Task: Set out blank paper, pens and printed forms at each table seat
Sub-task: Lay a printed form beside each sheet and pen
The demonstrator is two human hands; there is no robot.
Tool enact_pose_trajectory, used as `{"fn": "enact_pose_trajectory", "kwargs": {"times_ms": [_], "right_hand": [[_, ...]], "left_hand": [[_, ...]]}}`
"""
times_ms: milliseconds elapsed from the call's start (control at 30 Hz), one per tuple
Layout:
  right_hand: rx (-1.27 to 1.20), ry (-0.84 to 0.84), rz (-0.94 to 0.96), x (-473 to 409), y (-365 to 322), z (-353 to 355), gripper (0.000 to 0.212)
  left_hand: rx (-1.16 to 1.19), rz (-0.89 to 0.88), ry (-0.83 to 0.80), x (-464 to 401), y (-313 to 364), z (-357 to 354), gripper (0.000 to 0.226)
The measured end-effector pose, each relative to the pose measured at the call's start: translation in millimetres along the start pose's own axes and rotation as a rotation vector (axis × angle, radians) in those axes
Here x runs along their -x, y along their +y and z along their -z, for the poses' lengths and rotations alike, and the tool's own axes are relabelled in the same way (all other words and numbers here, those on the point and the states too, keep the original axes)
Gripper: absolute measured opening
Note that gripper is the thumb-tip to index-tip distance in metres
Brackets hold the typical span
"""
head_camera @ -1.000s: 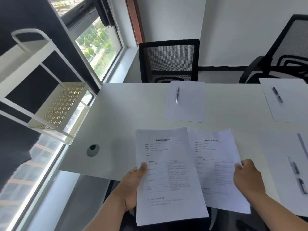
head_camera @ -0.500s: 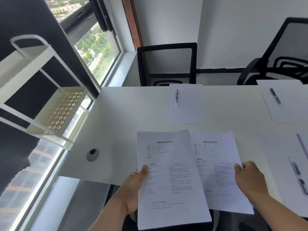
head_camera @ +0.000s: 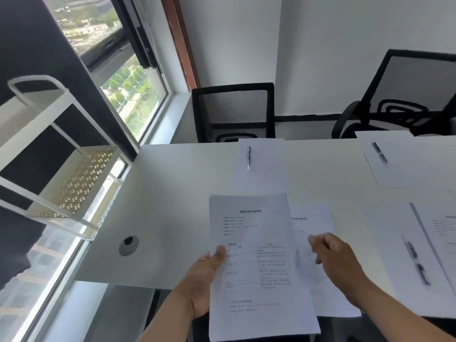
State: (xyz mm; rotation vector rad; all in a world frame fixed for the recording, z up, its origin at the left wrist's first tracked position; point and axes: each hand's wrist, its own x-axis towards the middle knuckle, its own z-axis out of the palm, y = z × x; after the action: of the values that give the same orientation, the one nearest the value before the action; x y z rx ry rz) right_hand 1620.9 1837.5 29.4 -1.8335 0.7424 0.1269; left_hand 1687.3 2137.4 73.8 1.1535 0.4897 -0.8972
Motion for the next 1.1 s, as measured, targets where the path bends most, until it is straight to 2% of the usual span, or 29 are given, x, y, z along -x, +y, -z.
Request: {"fn": "enact_pose_trajectory", "kwargs": {"times_ms": [200,367,567,667,700,767,800,833,933,1100], "right_hand": [[-0.321,-0.106,-0.034,23,-24,-5,0.044],[-0.398,-0.100,-0.017,35,-34,8,0.043],[-0.460,-0.054,-0.018,59,-45,35,0.069],[-0.508,-0.007,-0.023,74,-48,63,0.044],[-0.497,0.024,-0.020,78,-48,73,0.047],[-0.446,0.083,0.011,86,-42,99,0.070],[-0.443,0.107,0.025,90,-39,114,0.072],[-0.451,0.129,0.028,93,-36,128,0.069],[-0.500,0.258,0.037,123,-33,180,0.028],[-0.557,0.436,0.032,184,6,268,0.016]], "left_hand": [[-0.033,-0.024,-0.066,10,16,-20,0.046],[-0.077,-0.045,-0.101,17,25,-34,0.047],[-0.107,-0.071,-0.111,28,22,-68,0.046],[-0.198,-0.114,-0.140,35,23,-100,0.042],[-0.235,-0.131,-0.153,38,23,-112,0.039],[-0.295,-0.149,-0.175,42,23,-142,0.036],[-0.336,-0.161,-0.185,42,21,-158,0.036],[-0.371,-0.177,-0.190,42,20,-172,0.038],[-0.460,-0.190,-0.260,46,7,-229,0.041],[-0.582,-0.215,-0.393,61,-44,-332,0.041]]}}
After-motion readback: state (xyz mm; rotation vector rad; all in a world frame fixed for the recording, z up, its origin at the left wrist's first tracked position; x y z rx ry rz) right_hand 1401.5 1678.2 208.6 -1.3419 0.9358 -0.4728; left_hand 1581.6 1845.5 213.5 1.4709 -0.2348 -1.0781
